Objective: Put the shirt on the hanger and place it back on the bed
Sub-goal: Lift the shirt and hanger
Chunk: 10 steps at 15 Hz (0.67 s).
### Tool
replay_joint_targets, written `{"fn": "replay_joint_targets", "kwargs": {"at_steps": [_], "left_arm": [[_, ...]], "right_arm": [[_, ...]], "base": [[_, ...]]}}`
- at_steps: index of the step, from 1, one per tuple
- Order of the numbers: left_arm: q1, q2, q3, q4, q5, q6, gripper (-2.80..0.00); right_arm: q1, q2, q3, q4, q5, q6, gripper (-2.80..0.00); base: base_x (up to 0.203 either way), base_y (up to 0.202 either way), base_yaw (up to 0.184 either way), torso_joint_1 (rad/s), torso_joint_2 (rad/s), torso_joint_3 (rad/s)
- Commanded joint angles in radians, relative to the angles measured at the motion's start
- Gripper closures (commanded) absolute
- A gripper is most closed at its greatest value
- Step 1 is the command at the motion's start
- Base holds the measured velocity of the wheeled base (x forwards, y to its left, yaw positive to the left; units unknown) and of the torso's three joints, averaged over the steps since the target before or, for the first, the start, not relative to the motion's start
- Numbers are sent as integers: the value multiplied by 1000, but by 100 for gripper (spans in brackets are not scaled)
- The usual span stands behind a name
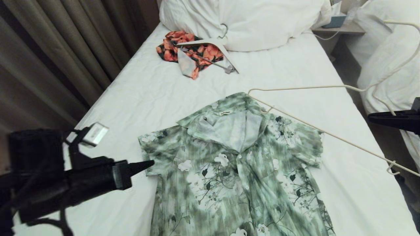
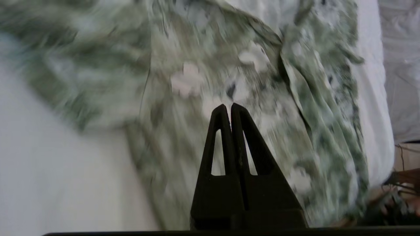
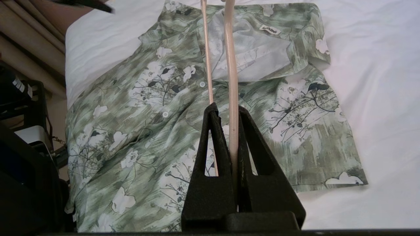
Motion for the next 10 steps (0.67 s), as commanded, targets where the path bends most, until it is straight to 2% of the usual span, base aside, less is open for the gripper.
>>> {"fn": "replay_joint_targets", "kwargs": {"at_steps": [1,5,6,10], "left_arm": [[-58,275,-114,-77,47,-31,0],[-113,460,-309,-117,168,-76,0],[-116,483,-341,-117,182,-80,-280],[-124,555,-441,-116,228,-93,-280]], "right_arm": [[1,22,2,-7,7,-5,0],[7,60,9,-56,7,-5,0],[7,68,8,-60,7,-5,0],[11,107,7,-105,7,-5,0]], "base": [[0,0,0,0,0,0],[0,0,0,0,0,0],[0,0,0,0,0,0],[0,0,0,0,0,0]]}}
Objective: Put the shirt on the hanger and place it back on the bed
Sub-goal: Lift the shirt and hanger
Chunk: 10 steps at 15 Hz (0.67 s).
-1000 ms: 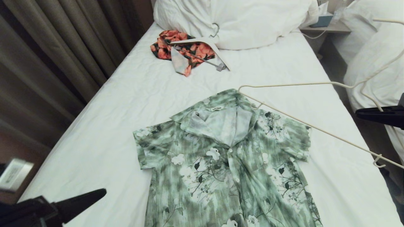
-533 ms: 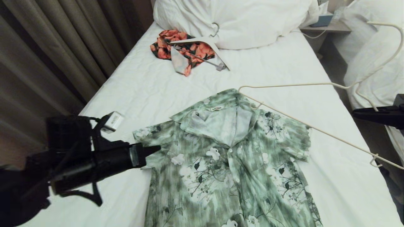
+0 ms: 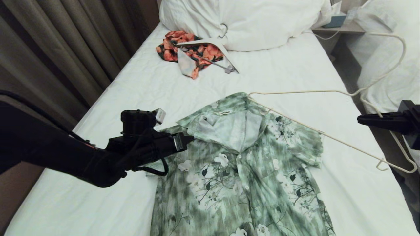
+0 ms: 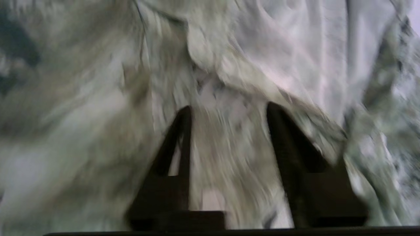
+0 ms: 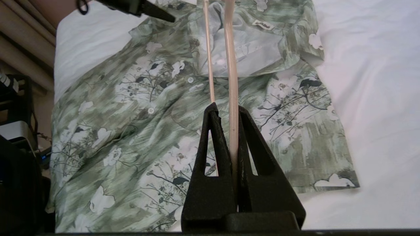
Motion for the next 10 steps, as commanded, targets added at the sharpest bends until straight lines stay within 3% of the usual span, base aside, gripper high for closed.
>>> {"fn": "replay_joint_targets", "kwargs": {"at_steps": [1,5,10], "left_arm": [[-14,60,-45,-3,3,-4,-280],[-53,103,-96,-3,6,-12,-280],[-61,173,-206,-4,5,-80,-280]], "right_arm": [[3,24,3,-2,7,-5,0],[14,36,4,-2,7,-8,0],[14,46,4,-3,6,-13,0]], "base": [[0,0,0,0,0,0],[0,0,0,0,0,0],[0,0,0,0,0,0]]}}
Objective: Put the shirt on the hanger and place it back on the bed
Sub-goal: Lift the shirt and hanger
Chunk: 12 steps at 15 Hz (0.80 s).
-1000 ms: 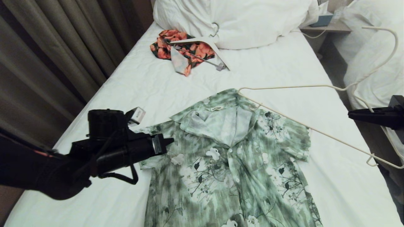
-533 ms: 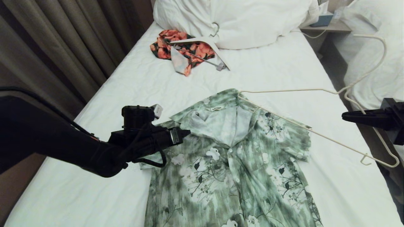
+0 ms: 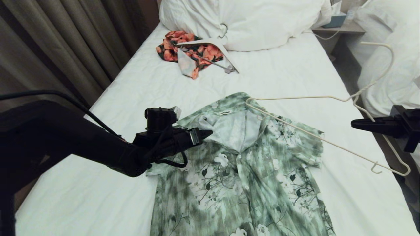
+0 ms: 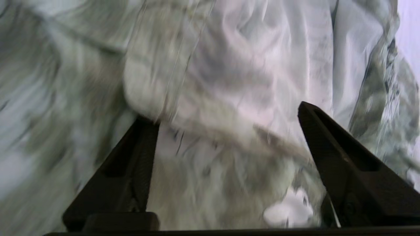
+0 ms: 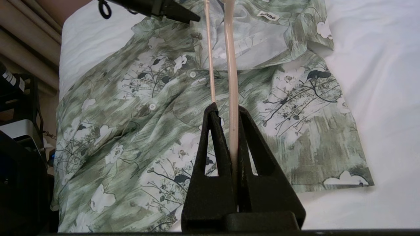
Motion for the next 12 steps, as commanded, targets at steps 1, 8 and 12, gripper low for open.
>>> {"fn": "replay_joint_targets", "kwargs": {"at_steps": [1,8,12], "left_arm": [[-1,45,-39,-6,-2,-8,-280],[0,76,-112,-7,-3,-13,0],[1,76,-123,-8,-1,-12,0]], "right_arm": [[0,5,-1,0,7,-4,0],[7,32,-2,-41,6,-4,0],[23,36,2,-42,6,-4,0]], "base": [[0,0,0,0,0,0],[0,0,0,0,0,0],[0,0,0,0,0,0]]}}
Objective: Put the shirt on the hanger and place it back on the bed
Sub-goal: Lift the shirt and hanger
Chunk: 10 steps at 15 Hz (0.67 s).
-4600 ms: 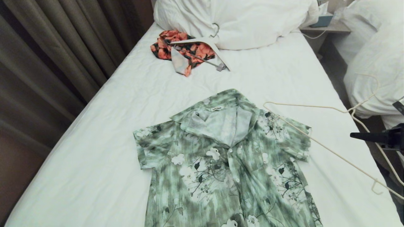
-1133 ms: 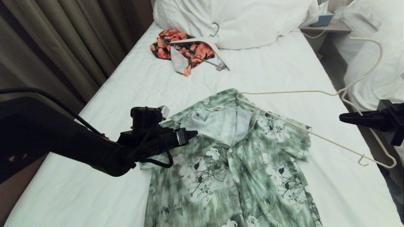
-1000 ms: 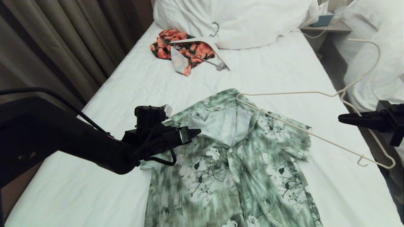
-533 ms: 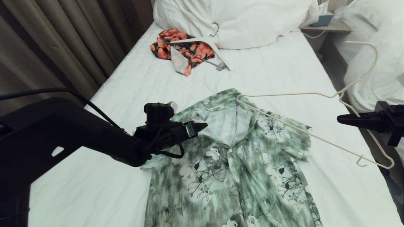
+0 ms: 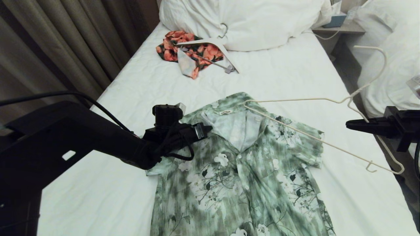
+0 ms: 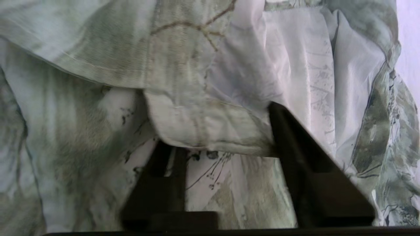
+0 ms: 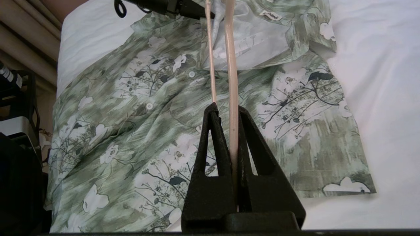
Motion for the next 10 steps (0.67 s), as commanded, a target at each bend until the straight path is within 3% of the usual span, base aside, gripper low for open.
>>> {"fn": "replay_joint_targets", "kwargs": {"at_steps": [1,7,10], "left_arm": [[2,-9,-2,-4,0,-2,0],[0,-167,67,25,23,4,0],[-21,-309,111,123,31,7,0]], "right_arm": [[8,5,0,0,8,-4,0],[32,33,11,1,2,-3,0],[61,33,16,7,-20,-3,0]], "base": [[0,0,0,0,0,0],[0,0,0,0,0,0],[0,0,0,0,0,0]]}}
